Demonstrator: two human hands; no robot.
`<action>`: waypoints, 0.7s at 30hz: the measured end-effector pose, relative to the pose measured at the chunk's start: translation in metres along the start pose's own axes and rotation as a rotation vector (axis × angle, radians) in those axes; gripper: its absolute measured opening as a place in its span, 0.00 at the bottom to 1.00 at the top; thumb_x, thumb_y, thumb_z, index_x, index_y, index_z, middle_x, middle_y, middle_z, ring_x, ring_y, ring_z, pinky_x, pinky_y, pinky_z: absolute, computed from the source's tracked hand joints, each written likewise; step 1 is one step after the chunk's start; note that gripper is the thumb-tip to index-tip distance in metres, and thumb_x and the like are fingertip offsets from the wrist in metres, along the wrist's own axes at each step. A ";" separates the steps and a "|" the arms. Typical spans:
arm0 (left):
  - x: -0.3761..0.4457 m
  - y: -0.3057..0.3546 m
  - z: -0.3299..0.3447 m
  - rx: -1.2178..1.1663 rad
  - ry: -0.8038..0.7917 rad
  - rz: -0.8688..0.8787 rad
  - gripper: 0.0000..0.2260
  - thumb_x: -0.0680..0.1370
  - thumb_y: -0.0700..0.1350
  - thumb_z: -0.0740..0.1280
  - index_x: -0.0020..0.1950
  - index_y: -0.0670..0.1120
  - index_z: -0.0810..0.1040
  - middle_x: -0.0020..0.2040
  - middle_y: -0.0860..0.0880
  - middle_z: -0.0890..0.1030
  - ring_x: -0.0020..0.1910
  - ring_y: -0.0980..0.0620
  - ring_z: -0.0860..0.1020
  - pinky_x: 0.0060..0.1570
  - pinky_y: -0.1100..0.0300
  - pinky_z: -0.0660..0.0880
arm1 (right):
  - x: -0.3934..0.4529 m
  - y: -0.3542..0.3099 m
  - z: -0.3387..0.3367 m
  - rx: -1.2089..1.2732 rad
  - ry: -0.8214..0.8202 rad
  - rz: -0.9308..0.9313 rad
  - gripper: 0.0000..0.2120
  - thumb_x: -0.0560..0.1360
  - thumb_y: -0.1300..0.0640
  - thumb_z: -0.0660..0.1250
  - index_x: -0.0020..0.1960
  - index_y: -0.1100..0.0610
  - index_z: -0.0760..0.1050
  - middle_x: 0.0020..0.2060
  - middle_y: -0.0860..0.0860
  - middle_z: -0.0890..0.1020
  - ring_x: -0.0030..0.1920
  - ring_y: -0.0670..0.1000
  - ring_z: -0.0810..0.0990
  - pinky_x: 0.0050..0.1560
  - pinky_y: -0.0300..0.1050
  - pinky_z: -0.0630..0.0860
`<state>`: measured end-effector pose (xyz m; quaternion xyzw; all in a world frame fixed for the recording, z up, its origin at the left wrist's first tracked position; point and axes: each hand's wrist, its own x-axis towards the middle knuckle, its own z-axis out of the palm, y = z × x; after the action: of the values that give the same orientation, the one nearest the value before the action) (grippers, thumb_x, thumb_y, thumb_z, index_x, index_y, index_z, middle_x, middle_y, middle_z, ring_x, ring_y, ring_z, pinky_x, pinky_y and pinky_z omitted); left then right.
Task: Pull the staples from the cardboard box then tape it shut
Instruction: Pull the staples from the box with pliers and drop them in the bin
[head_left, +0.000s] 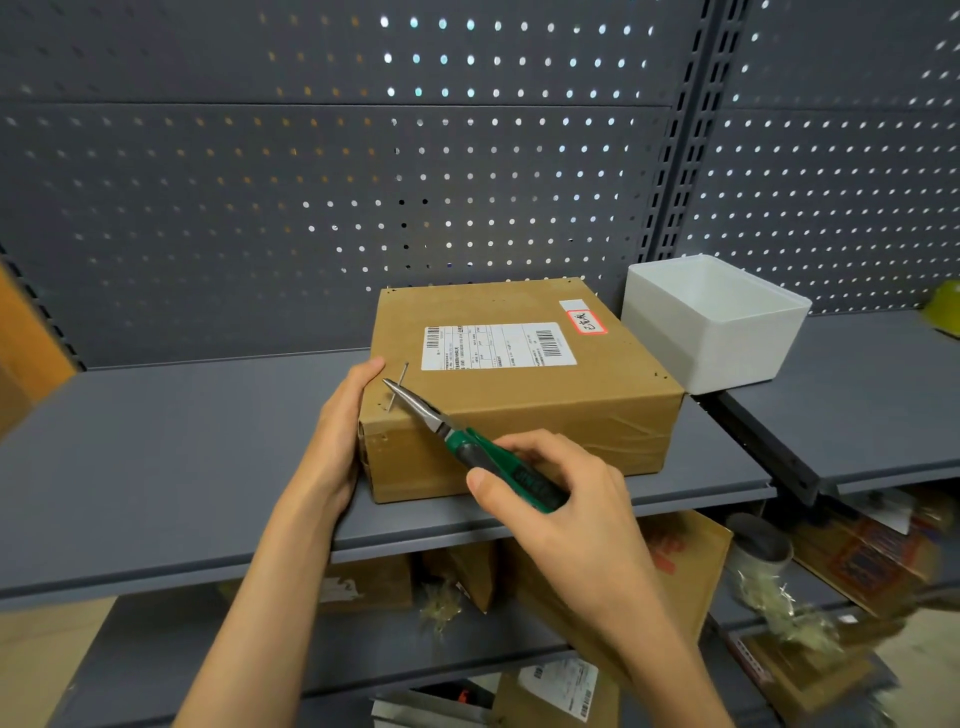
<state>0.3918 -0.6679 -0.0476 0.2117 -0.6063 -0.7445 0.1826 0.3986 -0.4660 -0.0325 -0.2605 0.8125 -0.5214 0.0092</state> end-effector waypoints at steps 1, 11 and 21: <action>0.000 0.000 0.000 -0.001 -0.002 0.001 0.16 0.78 0.57 0.59 0.56 0.51 0.80 0.48 0.49 0.85 0.44 0.53 0.82 0.43 0.57 0.74 | -0.001 -0.001 0.002 0.013 0.009 0.006 0.20 0.63 0.32 0.62 0.48 0.43 0.77 0.43 0.39 0.79 0.48 0.39 0.76 0.46 0.39 0.75; 0.001 0.002 0.000 0.011 -0.006 -0.012 0.17 0.77 0.58 0.59 0.58 0.51 0.79 0.50 0.49 0.84 0.47 0.51 0.82 0.44 0.57 0.75 | -0.009 -0.001 0.016 0.149 0.087 0.087 0.23 0.60 0.31 0.61 0.47 0.43 0.79 0.43 0.40 0.80 0.47 0.39 0.77 0.43 0.31 0.71; 0.000 0.002 0.001 -0.008 0.001 -0.029 0.17 0.77 0.59 0.59 0.58 0.51 0.78 0.49 0.48 0.83 0.44 0.52 0.80 0.42 0.58 0.74 | 0.004 -0.018 -0.001 0.303 0.212 0.048 0.13 0.66 0.39 0.66 0.46 0.44 0.79 0.42 0.37 0.80 0.48 0.36 0.76 0.43 0.24 0.68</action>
<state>0.3916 -0.6673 -0.0453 0.2203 -0.6000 -0.7494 0.1728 0.4021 -0.4731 -0.0155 -0.1803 0.7270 -0.6620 -0.0247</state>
